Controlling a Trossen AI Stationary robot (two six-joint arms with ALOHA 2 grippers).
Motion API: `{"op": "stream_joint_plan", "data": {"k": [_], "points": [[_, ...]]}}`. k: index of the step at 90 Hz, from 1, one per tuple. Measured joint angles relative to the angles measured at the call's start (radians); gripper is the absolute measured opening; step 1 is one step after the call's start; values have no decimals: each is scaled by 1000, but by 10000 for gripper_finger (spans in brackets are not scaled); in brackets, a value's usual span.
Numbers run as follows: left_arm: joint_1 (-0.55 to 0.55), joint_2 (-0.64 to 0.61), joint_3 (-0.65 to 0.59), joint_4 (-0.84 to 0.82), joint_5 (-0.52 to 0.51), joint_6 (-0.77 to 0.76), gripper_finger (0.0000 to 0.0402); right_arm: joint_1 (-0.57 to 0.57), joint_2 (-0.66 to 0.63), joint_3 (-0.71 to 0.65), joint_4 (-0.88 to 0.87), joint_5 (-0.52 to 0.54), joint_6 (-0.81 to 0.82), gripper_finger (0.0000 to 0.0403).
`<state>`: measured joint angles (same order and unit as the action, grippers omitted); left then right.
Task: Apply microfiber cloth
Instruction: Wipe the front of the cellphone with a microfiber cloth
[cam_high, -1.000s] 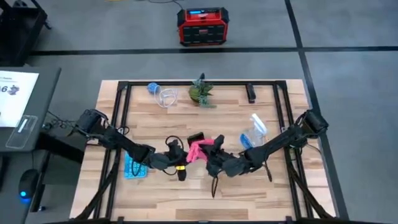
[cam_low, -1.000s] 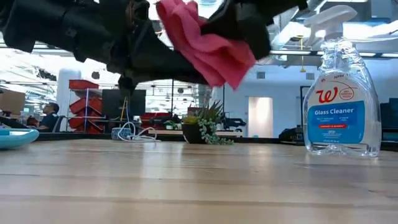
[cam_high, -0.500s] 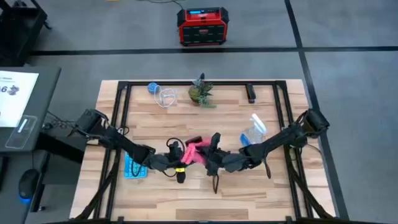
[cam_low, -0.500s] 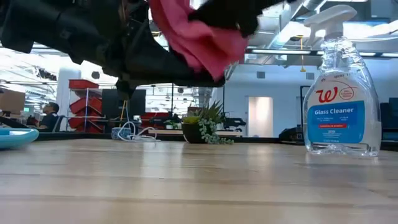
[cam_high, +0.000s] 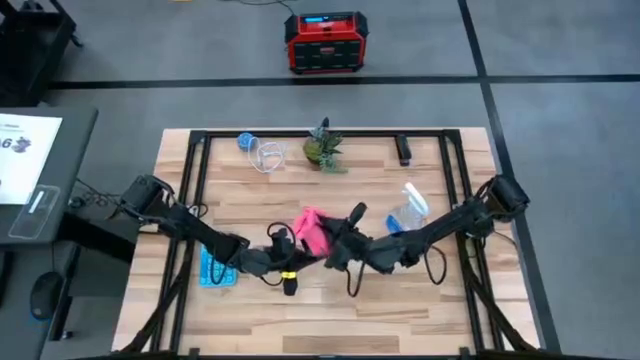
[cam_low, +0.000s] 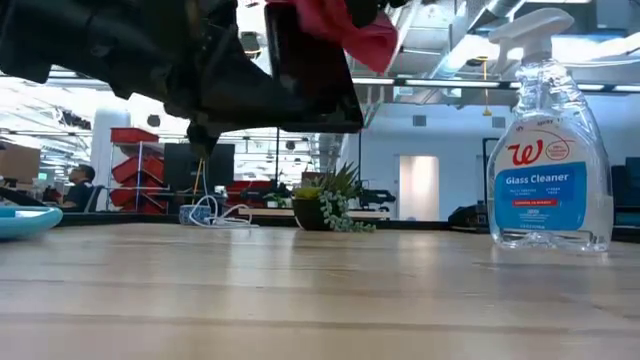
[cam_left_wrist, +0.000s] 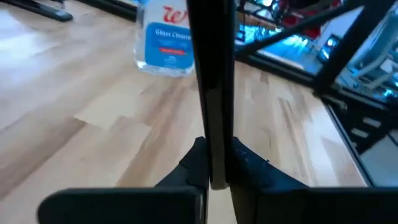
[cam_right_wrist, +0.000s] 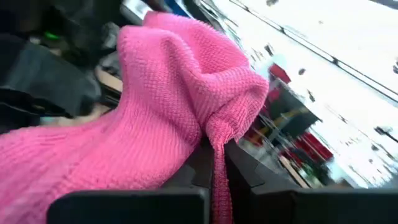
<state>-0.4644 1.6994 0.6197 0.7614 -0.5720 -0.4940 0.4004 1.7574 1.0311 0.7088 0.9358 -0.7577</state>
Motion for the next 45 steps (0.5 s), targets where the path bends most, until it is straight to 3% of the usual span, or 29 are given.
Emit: {"op": "stream_joint_plan", "data": {"k": [9, 18, 31, 45], "points": [[1, 0, 0, 2, -8, -3, 12, 2, -1, 3, -143, -115, 76, 0], [3, -1, 0, 10, -27, -3, 12, 7, 7, -2, -243, -136, 92, 0], [3, -1, 0, 13, -27, -1, 12, 11, 9, 0, -245, -123, 19, 0], [5, -4, 0, 28, -34, -3, 12, 7, 12, -2, -76, 6, -66, 0]]}}
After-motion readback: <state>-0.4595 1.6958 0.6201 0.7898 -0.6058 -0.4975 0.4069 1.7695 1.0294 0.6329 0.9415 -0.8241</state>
